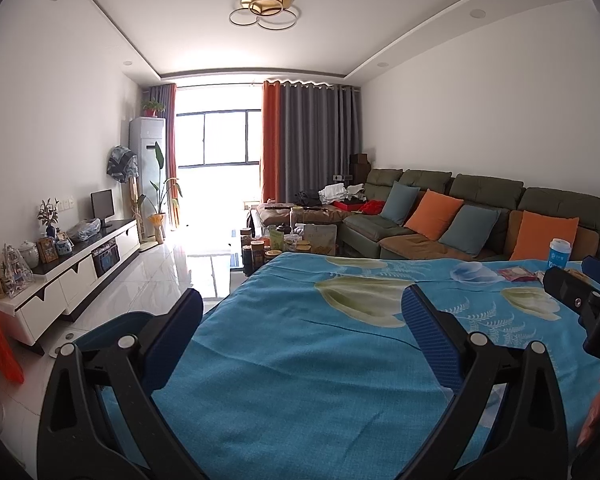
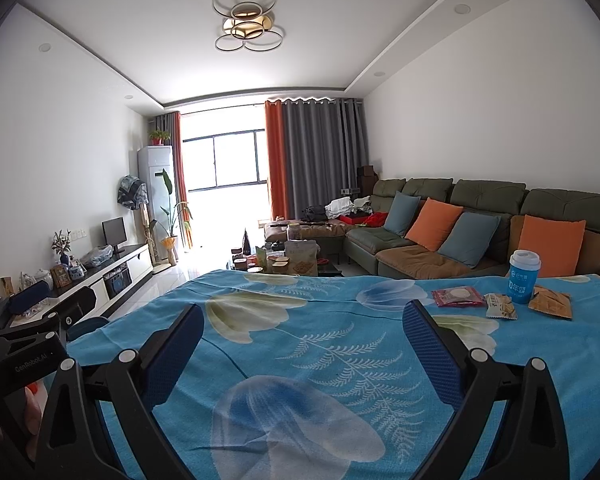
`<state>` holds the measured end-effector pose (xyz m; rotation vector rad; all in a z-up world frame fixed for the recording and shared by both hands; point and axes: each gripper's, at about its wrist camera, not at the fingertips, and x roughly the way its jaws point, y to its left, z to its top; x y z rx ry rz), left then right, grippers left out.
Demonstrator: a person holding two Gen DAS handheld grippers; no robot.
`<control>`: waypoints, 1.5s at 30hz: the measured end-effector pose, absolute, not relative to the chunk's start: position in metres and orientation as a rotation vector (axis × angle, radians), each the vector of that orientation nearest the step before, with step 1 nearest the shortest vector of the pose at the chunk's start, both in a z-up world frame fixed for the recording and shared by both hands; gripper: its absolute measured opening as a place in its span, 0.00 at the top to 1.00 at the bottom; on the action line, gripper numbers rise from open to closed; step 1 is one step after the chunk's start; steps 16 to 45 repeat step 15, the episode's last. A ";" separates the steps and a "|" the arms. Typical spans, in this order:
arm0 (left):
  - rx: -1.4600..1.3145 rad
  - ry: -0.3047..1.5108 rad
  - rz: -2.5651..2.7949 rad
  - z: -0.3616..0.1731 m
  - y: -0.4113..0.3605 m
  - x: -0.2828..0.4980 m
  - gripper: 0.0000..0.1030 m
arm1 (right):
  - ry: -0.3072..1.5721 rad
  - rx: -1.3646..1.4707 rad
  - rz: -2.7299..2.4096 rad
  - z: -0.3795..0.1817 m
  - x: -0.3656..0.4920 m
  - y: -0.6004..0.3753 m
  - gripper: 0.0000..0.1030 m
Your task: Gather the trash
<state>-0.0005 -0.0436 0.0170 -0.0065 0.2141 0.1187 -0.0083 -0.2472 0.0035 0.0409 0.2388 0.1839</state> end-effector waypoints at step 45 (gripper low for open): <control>0.013 0.603 -0.062 -0.005 -0.060 0.104 0.05 | 0.341 0.095 0.110 0.000 0.009 -0.293 0.07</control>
